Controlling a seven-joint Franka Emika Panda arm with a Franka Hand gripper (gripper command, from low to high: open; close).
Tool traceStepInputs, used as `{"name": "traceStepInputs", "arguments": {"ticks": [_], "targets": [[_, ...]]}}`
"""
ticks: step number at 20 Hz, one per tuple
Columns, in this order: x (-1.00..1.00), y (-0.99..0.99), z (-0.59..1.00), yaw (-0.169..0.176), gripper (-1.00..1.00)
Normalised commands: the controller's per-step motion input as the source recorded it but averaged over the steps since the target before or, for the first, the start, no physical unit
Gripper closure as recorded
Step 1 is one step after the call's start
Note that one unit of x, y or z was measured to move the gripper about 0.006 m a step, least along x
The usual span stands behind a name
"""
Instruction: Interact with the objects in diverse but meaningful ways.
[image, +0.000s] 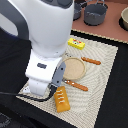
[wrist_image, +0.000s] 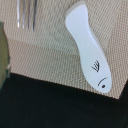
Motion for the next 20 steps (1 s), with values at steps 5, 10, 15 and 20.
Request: {"name": "traceStepInputs", "arguments": {"ticks": [5,10,15,20], "targets": [[-0.58,-0.08,-0.31,0.072,-1.0],[-0.21,-0.05,-0.21,0.062,-1.0],[-0.24,0.0,-0.33,0.081,-1.0],[-0.33,0.0,-0.43,0.083,-1.0]]}}
